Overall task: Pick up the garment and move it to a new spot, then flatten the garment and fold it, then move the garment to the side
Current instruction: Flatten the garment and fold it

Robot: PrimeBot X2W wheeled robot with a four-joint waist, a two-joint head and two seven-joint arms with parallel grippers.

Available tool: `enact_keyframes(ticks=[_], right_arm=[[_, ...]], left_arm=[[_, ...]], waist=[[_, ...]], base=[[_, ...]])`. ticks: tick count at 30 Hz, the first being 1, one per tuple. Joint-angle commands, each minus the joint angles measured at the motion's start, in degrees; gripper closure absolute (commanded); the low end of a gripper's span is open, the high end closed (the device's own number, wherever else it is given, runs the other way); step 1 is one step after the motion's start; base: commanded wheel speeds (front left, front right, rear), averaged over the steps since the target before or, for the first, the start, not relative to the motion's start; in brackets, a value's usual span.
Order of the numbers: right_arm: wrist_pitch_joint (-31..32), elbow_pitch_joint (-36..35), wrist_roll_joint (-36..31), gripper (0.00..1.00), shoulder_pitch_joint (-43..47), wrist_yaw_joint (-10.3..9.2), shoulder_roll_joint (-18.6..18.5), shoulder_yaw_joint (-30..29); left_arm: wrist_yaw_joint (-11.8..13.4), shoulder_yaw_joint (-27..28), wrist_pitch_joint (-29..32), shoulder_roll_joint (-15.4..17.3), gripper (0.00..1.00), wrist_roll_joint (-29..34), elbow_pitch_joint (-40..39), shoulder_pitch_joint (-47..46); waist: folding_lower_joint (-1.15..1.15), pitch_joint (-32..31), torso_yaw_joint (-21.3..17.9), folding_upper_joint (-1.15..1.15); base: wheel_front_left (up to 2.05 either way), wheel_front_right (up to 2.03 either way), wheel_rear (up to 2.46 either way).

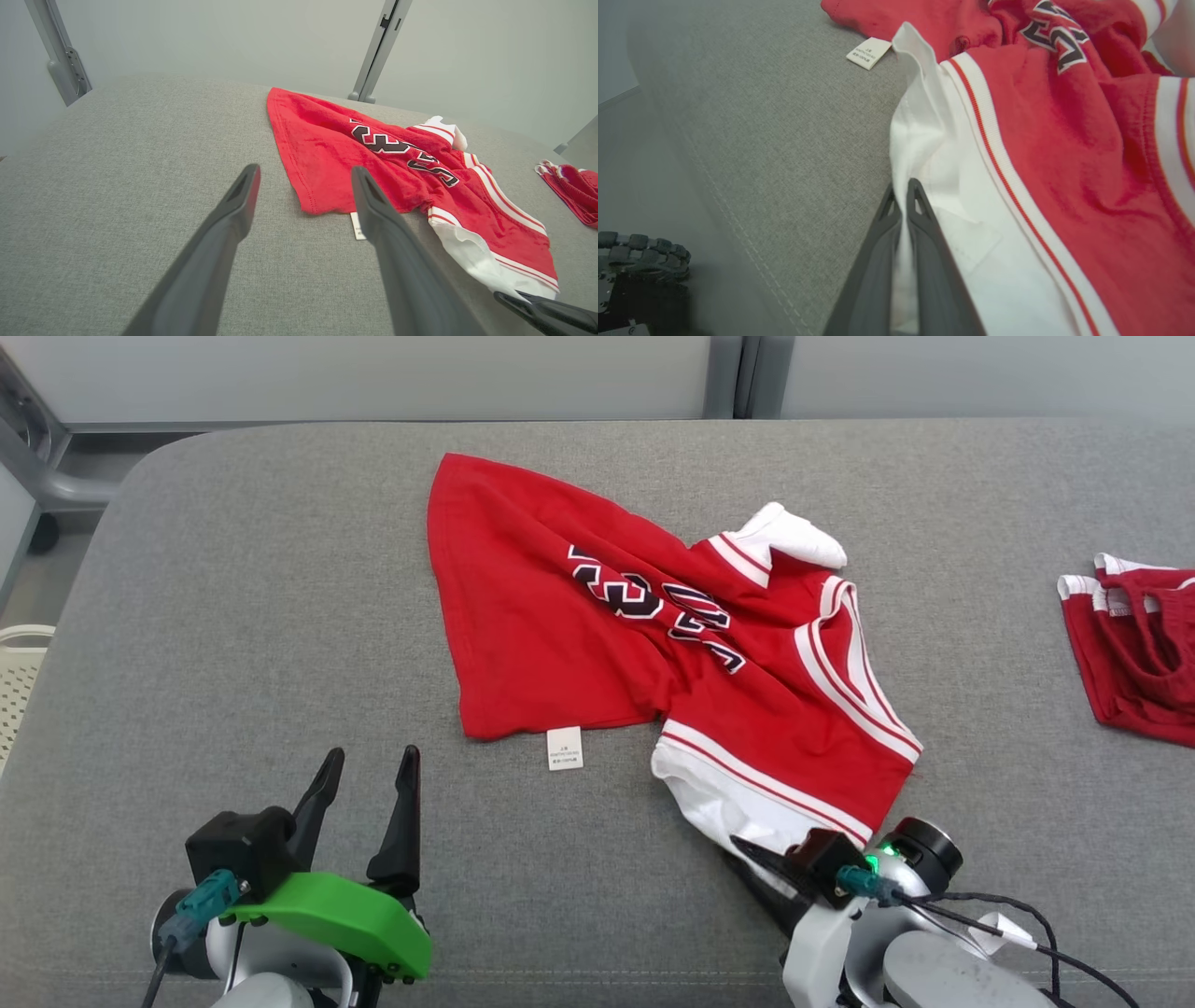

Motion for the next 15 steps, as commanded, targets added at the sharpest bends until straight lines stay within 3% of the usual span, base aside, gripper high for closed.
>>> enact_keyframes(ticks=[1,9,15], right_arm=[[0.1,-0.4,-1.3,0.00,0.7,-0.05,-0.6,0.9],[0.0,-3.6,-1.2,0.00,2.4,-0.06,-2.4,2.6],[-0.8,-8.4,3.4,0.00,5.9,-0.07,-4.3,-6.8]], left_arm=[[0.1,0.2,-0.1,0.3,0.00,-0.3,0.0,0.5],[0.2,0.3,-0.4,0.2,0.00,-0.6,0.2,0.9],[0.3,0.4,-0.7,0.1,0.00,-0.7,0.3,1.2]], waist=[[0.00,0.0,-0.1,0.00],[0.00,-0.3,-1.2,0.00],[0.00,-0.9,-2.1,0.00]], base=[[0.00,0.00,0.00],[0.00,0.00,0.00],[0.00,0.00,0.00]])
